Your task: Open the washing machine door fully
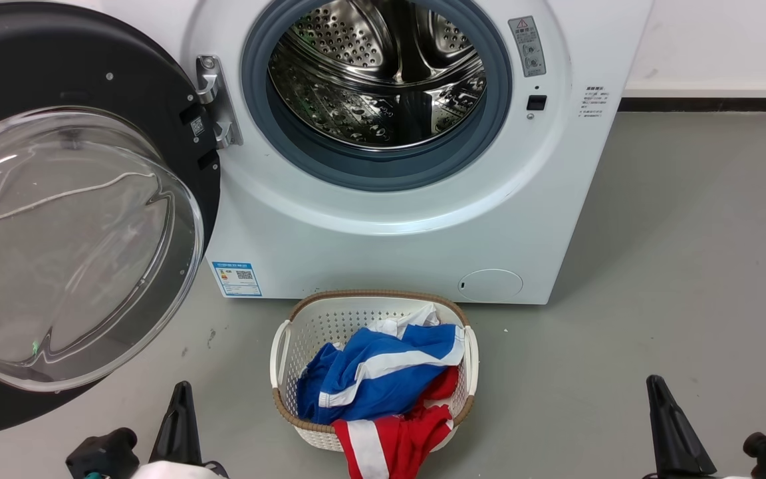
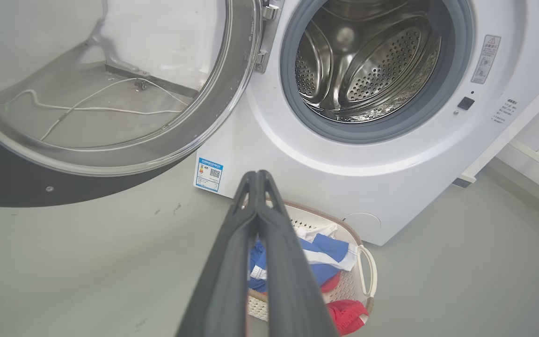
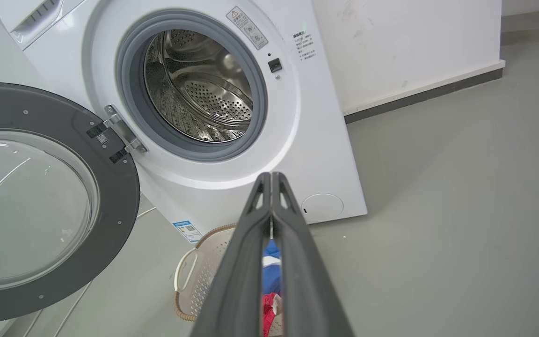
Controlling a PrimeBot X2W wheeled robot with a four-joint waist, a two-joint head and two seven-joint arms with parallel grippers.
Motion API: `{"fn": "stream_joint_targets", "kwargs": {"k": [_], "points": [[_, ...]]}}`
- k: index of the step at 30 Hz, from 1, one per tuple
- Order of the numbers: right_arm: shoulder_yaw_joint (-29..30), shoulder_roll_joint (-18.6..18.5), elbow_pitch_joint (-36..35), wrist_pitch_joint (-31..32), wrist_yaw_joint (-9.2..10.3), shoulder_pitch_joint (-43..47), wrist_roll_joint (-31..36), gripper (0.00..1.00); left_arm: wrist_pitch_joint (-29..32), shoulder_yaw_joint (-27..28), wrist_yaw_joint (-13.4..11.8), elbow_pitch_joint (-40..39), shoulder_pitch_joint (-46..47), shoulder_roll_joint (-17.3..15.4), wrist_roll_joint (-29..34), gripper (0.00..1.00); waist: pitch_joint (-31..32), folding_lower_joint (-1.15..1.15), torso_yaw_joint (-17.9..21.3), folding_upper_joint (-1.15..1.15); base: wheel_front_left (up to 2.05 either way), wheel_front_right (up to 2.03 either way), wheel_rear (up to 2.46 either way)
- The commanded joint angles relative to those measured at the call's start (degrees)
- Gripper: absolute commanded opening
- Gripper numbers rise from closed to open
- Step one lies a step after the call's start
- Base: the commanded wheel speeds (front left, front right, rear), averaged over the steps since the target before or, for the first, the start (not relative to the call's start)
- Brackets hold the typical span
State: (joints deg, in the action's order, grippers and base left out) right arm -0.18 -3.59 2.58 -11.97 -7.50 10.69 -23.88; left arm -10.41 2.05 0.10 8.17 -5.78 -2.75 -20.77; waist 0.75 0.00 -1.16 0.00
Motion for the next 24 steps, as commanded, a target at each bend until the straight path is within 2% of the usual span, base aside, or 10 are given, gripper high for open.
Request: {"fn": "stream_joint_targets", "kwargs": {"k": [1, 24], "points": [[0.0, -0.5, -0.4, 0.3, 0.00, -1.6, -2.3, 0.00, 0.4, 0.3, 0.3, -0.5, 1.7, -0.1, -2.1, 0.00, 0.0, 0.00, 0.0, 0.00, 0.00, 0.00, 0.00], [0.6, -1.3, 3.1, 4.7, 0.01, -6.4, -23.9, 0.00, 5.4, 1.5, 2.5, 1.3, 5.0, -0.1, -23.4, 0.00, -0.2, 0.00, 0.3, 0.00, 0.00, 0.00, 0.00]]}}
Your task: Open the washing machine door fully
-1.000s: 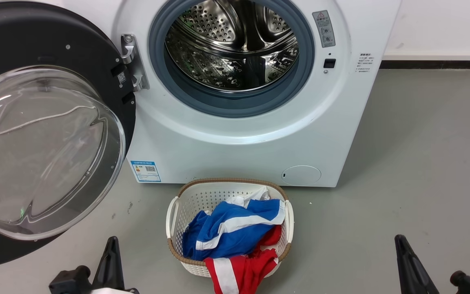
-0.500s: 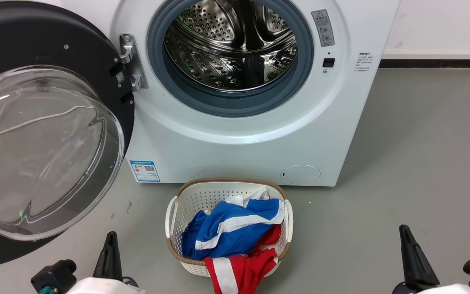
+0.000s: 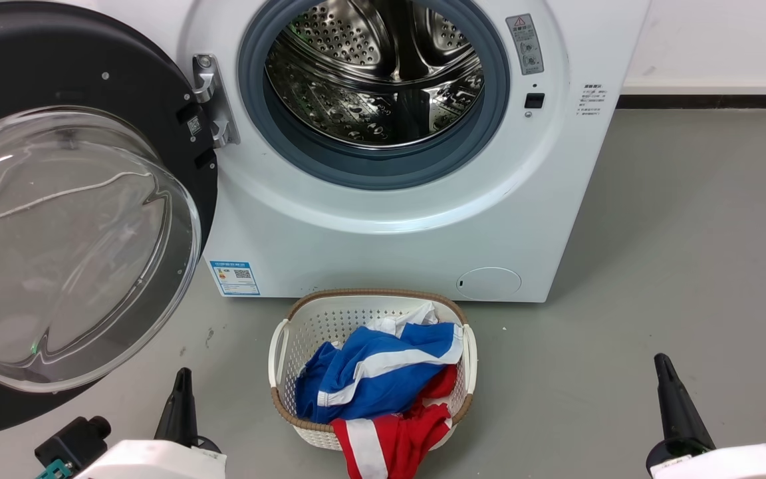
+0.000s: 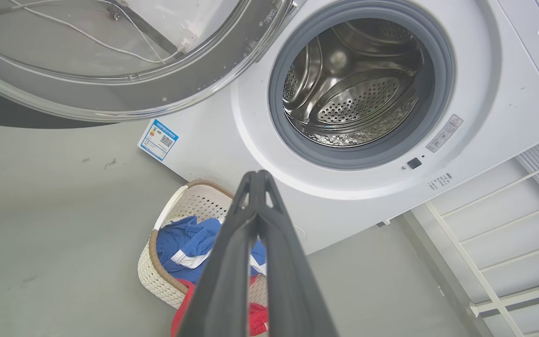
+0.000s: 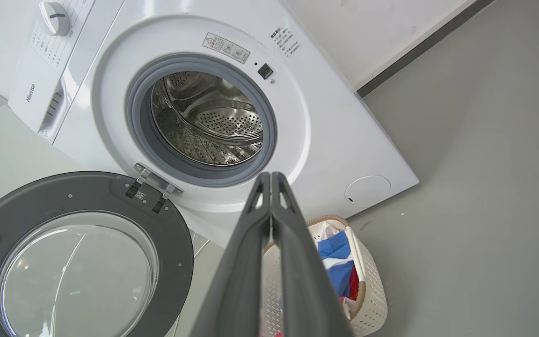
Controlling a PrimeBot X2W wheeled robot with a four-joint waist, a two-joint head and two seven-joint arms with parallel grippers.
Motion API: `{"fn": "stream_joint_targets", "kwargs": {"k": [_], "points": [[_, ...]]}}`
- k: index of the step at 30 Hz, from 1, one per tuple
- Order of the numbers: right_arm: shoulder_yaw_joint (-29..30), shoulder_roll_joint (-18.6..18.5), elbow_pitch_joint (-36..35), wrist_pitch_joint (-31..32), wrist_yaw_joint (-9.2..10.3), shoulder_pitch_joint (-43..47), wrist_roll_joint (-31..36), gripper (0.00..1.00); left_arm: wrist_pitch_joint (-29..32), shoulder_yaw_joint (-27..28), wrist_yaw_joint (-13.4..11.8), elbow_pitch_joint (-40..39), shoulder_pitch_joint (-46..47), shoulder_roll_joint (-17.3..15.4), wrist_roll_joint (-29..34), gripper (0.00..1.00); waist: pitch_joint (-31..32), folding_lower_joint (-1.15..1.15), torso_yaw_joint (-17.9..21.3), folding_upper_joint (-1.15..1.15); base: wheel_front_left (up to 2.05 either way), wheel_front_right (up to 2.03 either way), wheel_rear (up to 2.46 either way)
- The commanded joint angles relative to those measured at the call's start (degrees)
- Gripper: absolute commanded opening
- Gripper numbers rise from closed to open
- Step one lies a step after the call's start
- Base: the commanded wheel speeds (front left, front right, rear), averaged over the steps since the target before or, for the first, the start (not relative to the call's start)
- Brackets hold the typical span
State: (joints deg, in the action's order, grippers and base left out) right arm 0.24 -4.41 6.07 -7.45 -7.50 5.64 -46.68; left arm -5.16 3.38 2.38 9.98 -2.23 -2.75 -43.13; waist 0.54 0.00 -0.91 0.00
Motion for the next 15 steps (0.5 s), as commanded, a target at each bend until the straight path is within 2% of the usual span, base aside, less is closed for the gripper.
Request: {"fn": "stream_joint_targets", "kwargs": {"k": [1, 15], "points": [[0.2, -0.5, -0.3, 0.3, 0.01, -1.5, -1.9, 0.00, 0.4, 0.3, 0.3, -0.4, 1.6, -0.1, -1.9, 0.00, 0.0, 0.00, 0.0, 0.00, 0.00, 0.00, 0.00], [0.7, -0.7, 1.5, 2.7, 0.00, -3.9, -12.3, 0.00, 2.9, 0.9, 1.4, 0.6, 3.3, -0.1, -12.4, 0.00, -0.1, 0.00, 0.2, 0.00, 0.00, 0.00, 0.00]]}}
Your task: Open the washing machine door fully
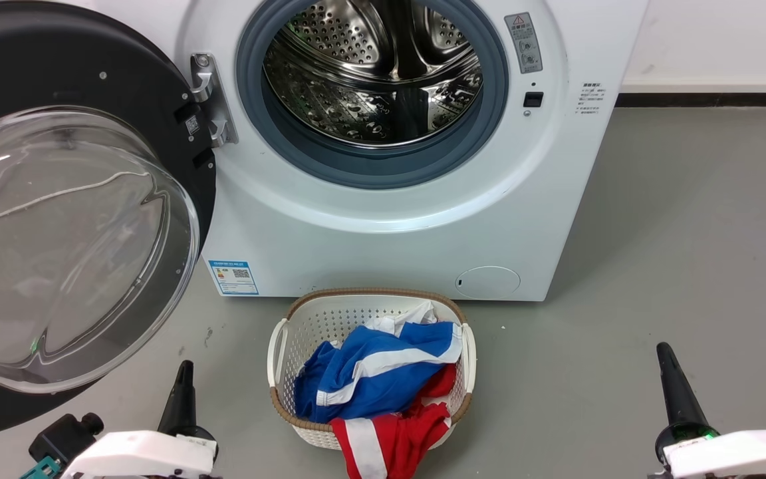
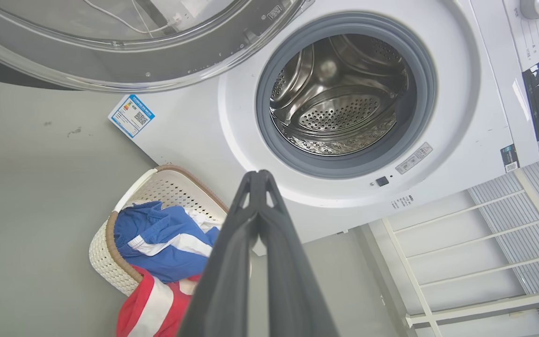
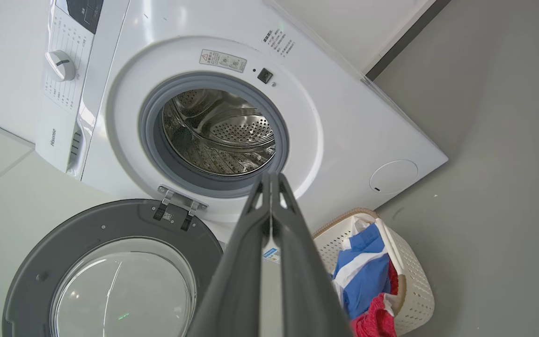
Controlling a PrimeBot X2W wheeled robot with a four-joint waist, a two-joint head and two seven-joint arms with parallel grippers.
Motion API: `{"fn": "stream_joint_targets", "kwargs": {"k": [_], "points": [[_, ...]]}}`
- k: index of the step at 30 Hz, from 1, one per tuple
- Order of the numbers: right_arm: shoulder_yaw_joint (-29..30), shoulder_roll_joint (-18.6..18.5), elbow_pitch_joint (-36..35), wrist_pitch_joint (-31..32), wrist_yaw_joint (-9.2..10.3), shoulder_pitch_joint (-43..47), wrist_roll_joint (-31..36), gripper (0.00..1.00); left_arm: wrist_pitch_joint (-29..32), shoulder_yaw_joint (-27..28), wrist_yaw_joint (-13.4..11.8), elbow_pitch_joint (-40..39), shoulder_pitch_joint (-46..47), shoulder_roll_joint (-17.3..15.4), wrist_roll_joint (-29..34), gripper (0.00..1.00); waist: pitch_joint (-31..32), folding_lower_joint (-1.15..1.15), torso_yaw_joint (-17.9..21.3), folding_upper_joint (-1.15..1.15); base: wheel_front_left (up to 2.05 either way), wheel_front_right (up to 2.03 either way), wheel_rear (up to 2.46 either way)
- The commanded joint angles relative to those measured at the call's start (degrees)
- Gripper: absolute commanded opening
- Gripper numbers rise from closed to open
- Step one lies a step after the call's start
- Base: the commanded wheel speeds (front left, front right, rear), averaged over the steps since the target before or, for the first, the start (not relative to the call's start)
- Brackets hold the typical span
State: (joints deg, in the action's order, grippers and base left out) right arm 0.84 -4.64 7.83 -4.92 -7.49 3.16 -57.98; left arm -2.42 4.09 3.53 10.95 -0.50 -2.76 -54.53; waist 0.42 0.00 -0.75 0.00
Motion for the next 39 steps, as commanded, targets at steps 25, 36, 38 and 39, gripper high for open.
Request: {"fn": "stream_joint_targets", "kwargs": {"k": [25, 36, 38, 39], "points": [[1.3, -0.4, 2.4, 4.1, -0.01, -5.0, -16.3, 0.00, 4.0, 1.2, 2.0, 1.1, 4.0, -0.1, -16.7, 0.00, -0.2, 0.00, 0.3, 0.00, 0.00, 0.00, 0.00], [1.8, -0.3, 3.5, 5.6, 0.00, -6.3, -21.9, 0.00, 5.4, 1.6, 2.6, 1.7, 4.9, -0.2, -22.6, 0.00, -0.3, 0.00, 0.4, 0.00, 0.00, 0.00, 0.00], [1.9, -0.3, 3.7, 5.9, 0.00, -6.5, -22.9, 0.00, 5.7, 1.6, 2.6, 1.8, 5.0, -0.2, -23.7, 0.00, -0.3, 0.00, 0.4, 0.00, 0.00, 0.00, 0.00], [2.0, -0.3, 3.8, 6.0, 0.00, -6.6, -23.4, 0.00, 5.8, 1.7, 2.7, 1.8, 5.1, -0.2, -24.2, 0.00, -0.3, 0.00, 0.4, 0.00, 0.00, 0.00, 0.00]]}}
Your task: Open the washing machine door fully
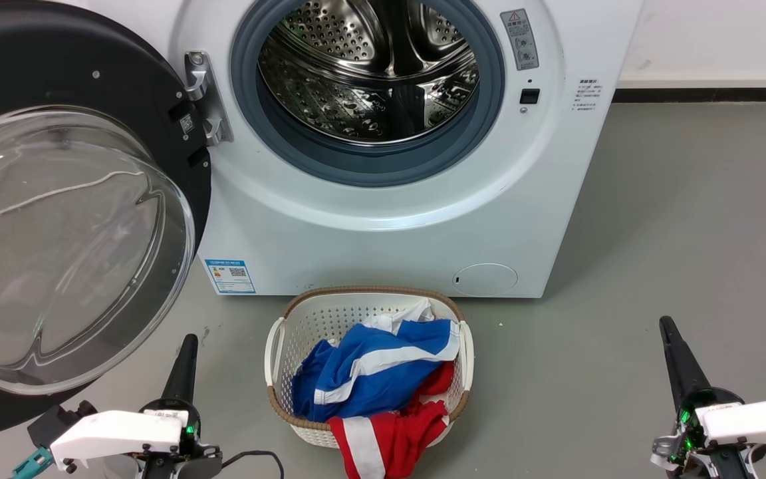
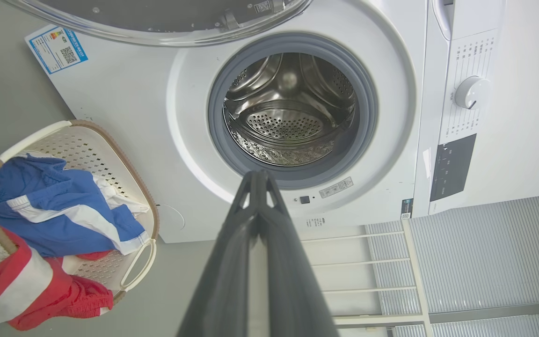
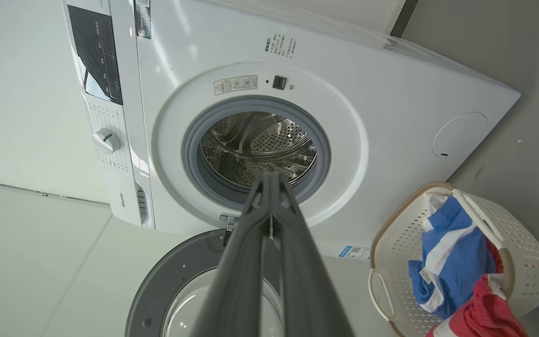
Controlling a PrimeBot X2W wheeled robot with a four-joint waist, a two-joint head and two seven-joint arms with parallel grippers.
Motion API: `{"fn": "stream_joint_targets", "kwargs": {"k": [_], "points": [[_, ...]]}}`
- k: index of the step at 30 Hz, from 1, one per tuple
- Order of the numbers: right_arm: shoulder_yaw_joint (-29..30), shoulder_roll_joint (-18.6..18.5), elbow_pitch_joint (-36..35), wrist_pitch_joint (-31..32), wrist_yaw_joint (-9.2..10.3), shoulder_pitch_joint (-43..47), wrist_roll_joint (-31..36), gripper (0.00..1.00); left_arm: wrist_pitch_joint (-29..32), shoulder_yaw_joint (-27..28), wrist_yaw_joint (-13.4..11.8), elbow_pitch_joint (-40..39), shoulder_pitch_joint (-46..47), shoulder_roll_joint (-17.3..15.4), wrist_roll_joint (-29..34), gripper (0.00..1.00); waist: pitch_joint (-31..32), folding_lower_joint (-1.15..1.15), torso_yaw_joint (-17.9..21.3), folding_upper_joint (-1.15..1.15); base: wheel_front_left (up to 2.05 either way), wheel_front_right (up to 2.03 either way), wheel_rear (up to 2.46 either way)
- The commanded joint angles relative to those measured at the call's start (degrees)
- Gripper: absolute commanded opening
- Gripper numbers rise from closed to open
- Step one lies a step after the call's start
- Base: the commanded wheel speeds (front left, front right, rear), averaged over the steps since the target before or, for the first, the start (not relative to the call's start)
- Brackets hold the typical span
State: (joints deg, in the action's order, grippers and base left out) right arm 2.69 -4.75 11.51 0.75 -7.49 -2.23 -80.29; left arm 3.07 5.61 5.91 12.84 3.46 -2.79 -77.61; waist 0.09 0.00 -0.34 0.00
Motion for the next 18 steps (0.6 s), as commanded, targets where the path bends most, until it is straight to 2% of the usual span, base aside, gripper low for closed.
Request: {"fn": "stream_joint_targets", "kwargs": {"k": [1, 18], "points": [[0.2, -0.2, 0.2, 0.4, 0.00, -1.3, -1.6, 0.00, 0.4, 0.2, 0.3, 0.0, 1.2, -0.1, -1.6, 0.00, 0.0, 0.00, 0.0, 0.00, 0.00, 0.00, 0.00], [1.0, 0.1, 1.4, 2.4, 0.00, -3.0, -8.6, 0.00, 2.3, 0.7, 1.2, 0.7, 2.3, -0.1, -9.0, 0.00, -0.1, 0.00, 0.2, 0.00, 0.00, 0.00, 0.00]]}}
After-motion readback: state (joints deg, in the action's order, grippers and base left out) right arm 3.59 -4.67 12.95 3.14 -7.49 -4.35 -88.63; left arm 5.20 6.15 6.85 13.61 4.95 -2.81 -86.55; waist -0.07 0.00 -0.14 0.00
